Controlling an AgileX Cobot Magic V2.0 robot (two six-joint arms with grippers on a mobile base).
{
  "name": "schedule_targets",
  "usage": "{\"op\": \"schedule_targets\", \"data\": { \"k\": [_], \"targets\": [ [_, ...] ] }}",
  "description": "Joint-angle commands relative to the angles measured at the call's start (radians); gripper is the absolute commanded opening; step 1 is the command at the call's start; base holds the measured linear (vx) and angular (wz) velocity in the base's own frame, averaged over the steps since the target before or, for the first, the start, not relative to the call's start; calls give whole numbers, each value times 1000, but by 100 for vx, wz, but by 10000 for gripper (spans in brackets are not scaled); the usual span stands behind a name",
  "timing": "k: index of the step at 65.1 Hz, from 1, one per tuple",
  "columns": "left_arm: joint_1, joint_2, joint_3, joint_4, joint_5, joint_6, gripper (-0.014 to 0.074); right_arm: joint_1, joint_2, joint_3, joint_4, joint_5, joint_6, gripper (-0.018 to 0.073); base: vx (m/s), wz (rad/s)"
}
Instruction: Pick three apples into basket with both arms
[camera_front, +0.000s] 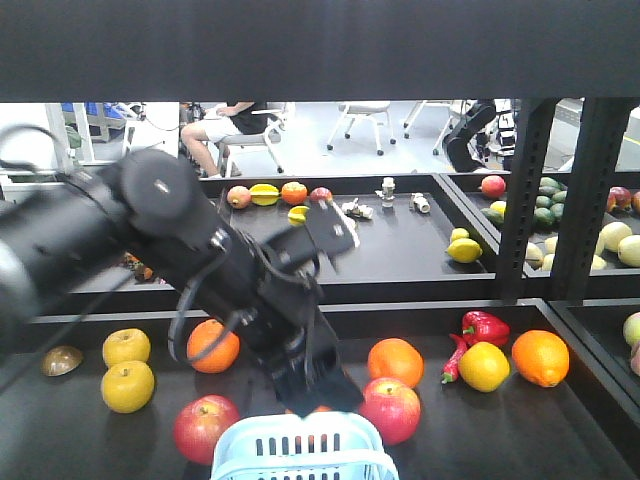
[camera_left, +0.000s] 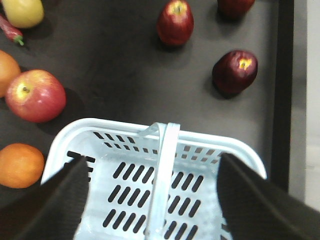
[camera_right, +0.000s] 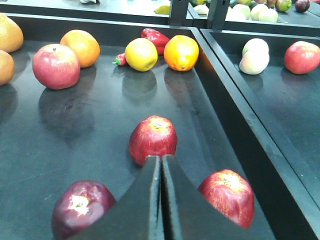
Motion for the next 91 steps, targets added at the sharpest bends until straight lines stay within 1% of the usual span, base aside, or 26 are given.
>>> {"op": "schedule_targets", "data": {
  "k": [1, 5, 10, 12, 13, 20, 33, 46, 91],
  "targets": [
    [-5, -117, -32, -45, 5, -80, 325, -1, 3, -3, -7, -70, 0, -5, 0, 0],
    [-5, -154, -32, -46, 5, -109, 221, -1, 3, -3, -7, -70, 0, -5, 0, 0],
    [-5, -213, -31, -50, 5, -113, 48, -1, 3, -3, -7, -70, 0, -5, 0, 0],
    [-5, -237, -29, -50, 5, -113, 0, -1, 3, -3, -7, -70, 0, -5, 0, 0],
    [-5, -248, -28, -50, 5, -111, -10, -1, 3, -3, -7, -70, 0, -5, 0, 0],
    [-5, -323, -28, -49, 5, -125, -8, -1, 3, -3, -7, -70, 0, -5, 0, 0],
    [-5, -435, -28, -49, 5, -191, -8, -1, 3, -3, -7, -71, 0, -5, 0, 0],
    [-5, -502, -28, -41, 5, -187, -8, -1, 3, -3, -7, -71, 0, -5, 0, 0],
    [-5, -508, -28, -46, 5, -187, -8, -1, 3, -3, -7, -71, -1, -5, 0, 0]
  ]
}}
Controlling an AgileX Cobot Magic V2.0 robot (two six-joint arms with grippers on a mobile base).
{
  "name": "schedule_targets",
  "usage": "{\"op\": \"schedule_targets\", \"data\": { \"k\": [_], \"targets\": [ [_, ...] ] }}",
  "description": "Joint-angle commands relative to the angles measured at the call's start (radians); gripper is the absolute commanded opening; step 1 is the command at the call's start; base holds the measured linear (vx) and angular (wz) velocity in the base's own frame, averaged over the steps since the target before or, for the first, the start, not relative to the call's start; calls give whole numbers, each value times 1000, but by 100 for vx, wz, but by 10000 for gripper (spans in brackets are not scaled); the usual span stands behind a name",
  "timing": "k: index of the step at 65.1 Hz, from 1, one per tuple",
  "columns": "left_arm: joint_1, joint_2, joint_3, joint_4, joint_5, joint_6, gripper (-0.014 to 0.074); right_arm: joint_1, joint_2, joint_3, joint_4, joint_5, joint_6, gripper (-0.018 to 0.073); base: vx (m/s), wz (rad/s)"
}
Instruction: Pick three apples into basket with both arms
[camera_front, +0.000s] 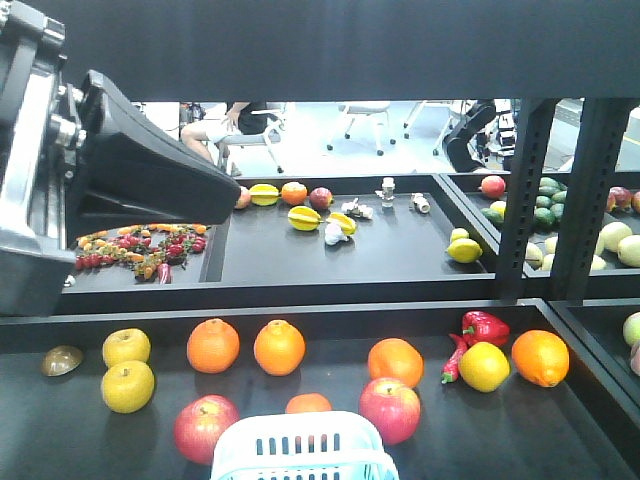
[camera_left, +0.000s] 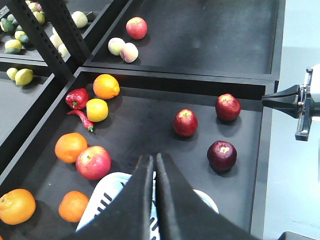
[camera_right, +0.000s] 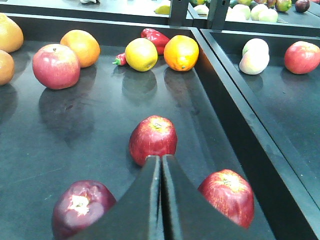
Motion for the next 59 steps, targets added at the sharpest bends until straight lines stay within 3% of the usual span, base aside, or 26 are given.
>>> {"op": "schedule_targets", "data": {
  "k": [1, 11, 21, 25, 28, 33, 39, 44, 59],
  "targets": [
    [-5, -20, -24, -35, -33, -10, -8, -1, 3, -3, -7, -71, -1, -5, 0, 0],
    [-5, -20, -24, -35, -33, -10, -8, -1, 3, -3, -66, -141, -59, -5, 0, 0],
    [-5, -20, -24, -35, -33, -10, -8, -1, 3, -3, 161, -556, 69, -5, 0, 0],
    [-5, -20, -24, -35, -33, -10, -8, -3, 3, -3, 164, -723, 18, -5, 0, 0],
    [-5, -20, -24, -35, -33, -10, -8, -3, 5, -28, 156, -743, -26, -5, 0, 0],
    [-5, -20, -24, -35, -33, -10, -8, -3, 32, -127, 159, -498, -65, -5, 0, 0],
    [-5, -20, -24, -35, -34, -10, -8, -3, 137, -313, 160, -112, -52, -5, 0, 0],
    [-5, -20, -24, -35, -34, -10, -8, -3, 263, -467, 170, 96, -20, -5, 0, 0],
    [-5, -20, -24, -35, -34, -10, -8, -3, 626, -885, 145, 518, -111, -5, 0, 0]
  ]
}}
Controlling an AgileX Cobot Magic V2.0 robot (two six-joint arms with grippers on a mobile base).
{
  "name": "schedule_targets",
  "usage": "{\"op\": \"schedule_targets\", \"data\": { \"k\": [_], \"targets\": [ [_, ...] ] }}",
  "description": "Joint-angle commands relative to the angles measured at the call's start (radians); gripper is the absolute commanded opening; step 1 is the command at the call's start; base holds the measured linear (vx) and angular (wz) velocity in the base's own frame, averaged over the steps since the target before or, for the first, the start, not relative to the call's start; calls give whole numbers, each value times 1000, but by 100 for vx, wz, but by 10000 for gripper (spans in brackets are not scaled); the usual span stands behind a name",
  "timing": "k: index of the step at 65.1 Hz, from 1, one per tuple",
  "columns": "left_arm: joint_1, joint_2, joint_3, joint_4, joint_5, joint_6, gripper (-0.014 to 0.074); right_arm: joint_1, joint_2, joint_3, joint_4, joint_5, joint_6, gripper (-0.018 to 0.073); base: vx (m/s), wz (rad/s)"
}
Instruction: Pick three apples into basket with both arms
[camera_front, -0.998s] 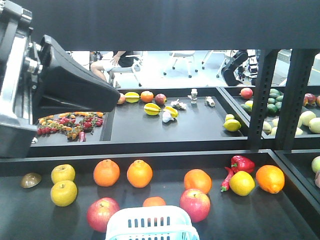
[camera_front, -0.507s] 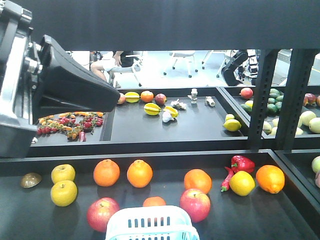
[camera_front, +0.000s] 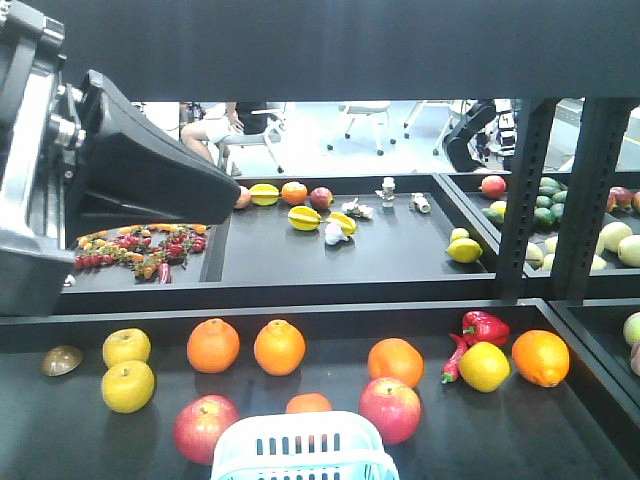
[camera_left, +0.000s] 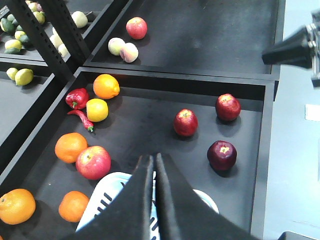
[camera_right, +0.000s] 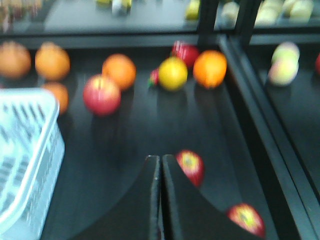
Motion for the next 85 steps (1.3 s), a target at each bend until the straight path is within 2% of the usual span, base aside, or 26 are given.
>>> {"op": "schedule_targets", "data": {
  "k": [1, 7, 12, 16, 22, 29, 37, 39, 45, 51, 55, 62, 70, 76, 79, 85],
  "targets": [
    [-5, -20, -24, -35, -34, -10, -8, -3, 146, -178, -9, 97, -53, -5, 0, 0],
    [-5, -20, -24, -35, -34, -10, -8, -3, 239, -335, 97, 117, -34, -5, 0, 0],
    [-5, -20, -24, -35, -34, -10, -8, -3, 267, -414, 139, 113, -34, -5, 0, 0],
    [-5, -20, -24, -35, -34, -10, -8, -3, 268, -450, 178, 82, -34, -5, 0, 0],
    [-5, -20, -24, -35, -34, -10, -8, -3, 265, -480, 229, -41, -34, -5, 0, 0],
    [-5, -20, -24, -35, -34, -10, -8, -3, 273, -518, 286, -35, -76, -1, 0, 0],
    [-5, -20, -24, -35, -34, -10, -8, -3, 367, -590, 210, 218, -77, 8, 0, 0],
    [-5, -20, -24, -35, -34, -10, -8, -3, 414, -612, 167, 311, -75, 8, 0, 0],
    [-5, -20, -24, -35, -34, -10, -8, -3, 532, -635, 34, 474, -75, 13, 0, 0],
    [-5, -20, -24, -35, -34, -10, -8, 9, 621, -633, -64, 475, -51, 25, 0, 0],
    [-5, -20, -24, -38, -34, -10, -8, 9, 658, -633, -89, 475, -17, 46, 0, 0],
    [-5, -20, -24, -38, -34, -10, -8, 9, 702, -633, -88, 475, 36, 109, 0, 0],
    [-5, -20, -24, -38, -34, -10, -8, 9, 720, -632, -82, 475, 61, 238, 0, 0],
    [-5, -20, -24, -38, -34, -10, -8, 9, 722, -600, -91, 475, 69, 368, 0, 0],
    [-5, -20, -24, -38, -35, -10, -8, 9, 722, -568, -93, 475, 85, 471, 0, 0],
    [-5, -20, -24, -38, -35, -10, -8, 9, 722, -495, -65, 475, 121, 621, 0, 0]
  ]
}}
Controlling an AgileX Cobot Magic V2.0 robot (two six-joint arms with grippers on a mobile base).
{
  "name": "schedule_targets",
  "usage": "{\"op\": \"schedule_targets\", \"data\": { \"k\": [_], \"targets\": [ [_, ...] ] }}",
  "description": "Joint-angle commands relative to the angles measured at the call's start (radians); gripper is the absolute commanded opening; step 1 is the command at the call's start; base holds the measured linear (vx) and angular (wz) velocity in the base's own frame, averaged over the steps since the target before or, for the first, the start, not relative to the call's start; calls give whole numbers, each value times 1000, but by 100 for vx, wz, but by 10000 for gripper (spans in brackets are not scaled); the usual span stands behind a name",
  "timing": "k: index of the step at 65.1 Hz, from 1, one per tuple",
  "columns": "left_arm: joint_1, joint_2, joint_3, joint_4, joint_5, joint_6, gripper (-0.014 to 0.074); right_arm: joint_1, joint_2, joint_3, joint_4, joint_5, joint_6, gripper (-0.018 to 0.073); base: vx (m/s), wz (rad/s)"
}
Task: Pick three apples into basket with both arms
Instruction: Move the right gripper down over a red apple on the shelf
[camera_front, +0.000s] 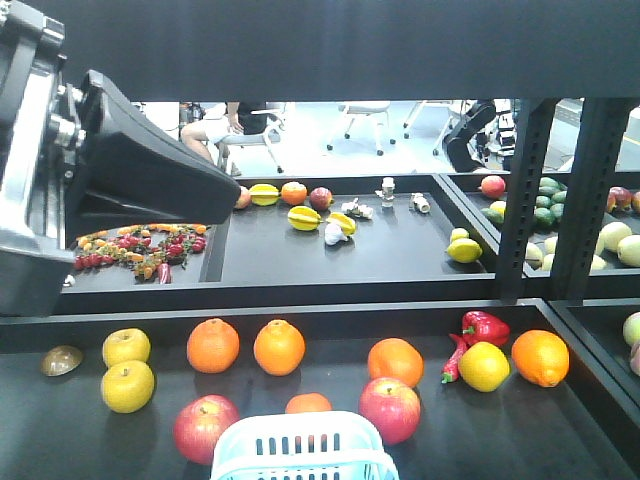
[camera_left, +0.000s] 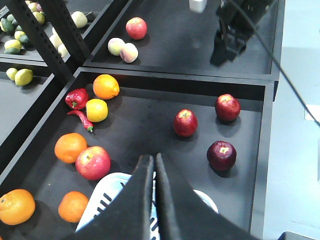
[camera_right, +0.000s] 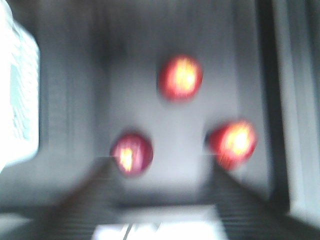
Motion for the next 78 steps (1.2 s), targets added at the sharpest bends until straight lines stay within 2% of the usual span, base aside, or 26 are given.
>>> {"op": "schedule_targets", "data": {
  "k": [1, 5, 13, 30, 40, 53, 62, 70, 78],
  "targets": [
    [-5, -20, -24, -37, -35, -10, -8, 4, -16, 44, 27, 27, 31, 654, 0, 0],
    [-5, -20, -24, -37, -35, -10, -8, 4, -16, 82, 48, 27, 37, 729, 0, 0],
    [-5, -20, -24, -37, -35, -10, -8, 4, -16, 119, 50, 27, 40, 724, 0, 0],
    [-5, -20, -24, -37, -35, -10, -8, 4, -12, 195, -8, 27, 11, 711, 0, 0],
    [-5, -20, -24, -37, -35, -10, -8, 5, 24, 241, 22, 3, 11, 706, 0, 0],
    [-5, -20, -24, -37, -35, -10, -8, 6, 98, 303, 98, -104, -10, 700, 0, 0],
    [-5, -20, -24, -37, -35, -10, -8, 88, 159, 303, 81, -161, -18, 697, 0, 0],
    [-5, -20, -24, -37, -34, -10, -8, 208, 227, 303, -22, -231, 1, 692, 0, 0],
    [-5, -20, -24, -37, -34, -10, -8, 238, 279, 303, -87, -266, 63, 689, 0, 0]
  ]
}}
